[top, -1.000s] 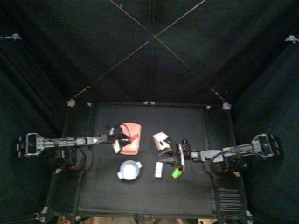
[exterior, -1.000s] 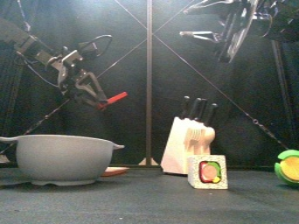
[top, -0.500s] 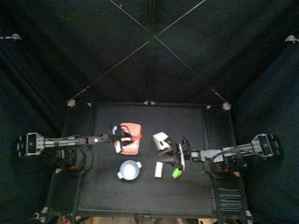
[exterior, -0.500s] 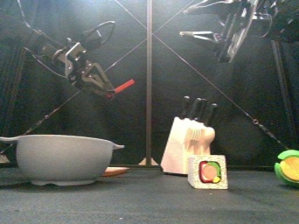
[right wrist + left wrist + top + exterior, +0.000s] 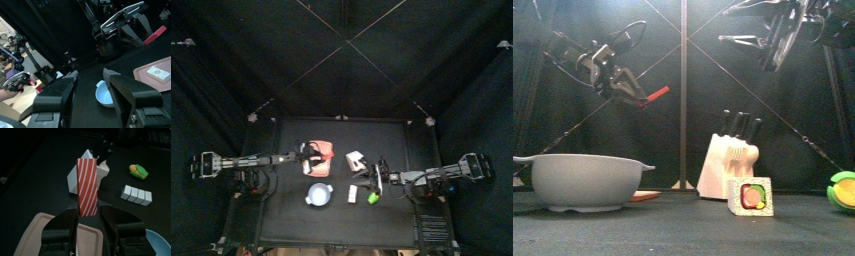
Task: Put salmon on rice
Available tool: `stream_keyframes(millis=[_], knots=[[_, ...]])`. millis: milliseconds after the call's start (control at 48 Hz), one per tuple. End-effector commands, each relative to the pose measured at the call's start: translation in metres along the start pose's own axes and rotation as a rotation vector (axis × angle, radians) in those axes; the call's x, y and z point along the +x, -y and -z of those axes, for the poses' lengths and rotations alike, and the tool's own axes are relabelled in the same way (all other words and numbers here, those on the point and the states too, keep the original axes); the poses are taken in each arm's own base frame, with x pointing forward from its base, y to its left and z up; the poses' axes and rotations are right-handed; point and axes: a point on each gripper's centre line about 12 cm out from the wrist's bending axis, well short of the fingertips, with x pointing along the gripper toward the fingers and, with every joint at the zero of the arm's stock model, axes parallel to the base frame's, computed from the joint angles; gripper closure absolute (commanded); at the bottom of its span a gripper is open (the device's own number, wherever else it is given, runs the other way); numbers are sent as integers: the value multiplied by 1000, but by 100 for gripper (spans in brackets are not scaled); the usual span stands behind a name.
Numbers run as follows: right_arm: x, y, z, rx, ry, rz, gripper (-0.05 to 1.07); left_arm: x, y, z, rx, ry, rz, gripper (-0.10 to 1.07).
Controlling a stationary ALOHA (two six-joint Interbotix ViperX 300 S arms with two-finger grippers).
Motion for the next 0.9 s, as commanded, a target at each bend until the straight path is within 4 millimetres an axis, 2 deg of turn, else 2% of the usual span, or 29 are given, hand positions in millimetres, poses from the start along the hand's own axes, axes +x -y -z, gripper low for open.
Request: stream_keyframes(millis=[0,125,312,521,646,771,875], knots=[[-1,-4,-8,0,30,-15,21,-2,-1,-19,20,48,-4,33],[-1,-4,-8,0,28,-15,21,-3,-1,-30,98,74,-8,33],[-1,-4,-7,5,27,-10,21,-8,3,-47,390,114,-7,33],[-1,-3,-7,10,28,-7,21,-18,-1,-71,527,172,-42,33],[-1,-3,-7,11,29,-6,21,-16,-8,-74,594,155,-56,33],[-1,-2,-7,16,30,-3,21,-16,-20,-78,523,153,-82,33],[0,-2,-6,20,28,1,21,-20,-20,-83,632,153,-91,33]])
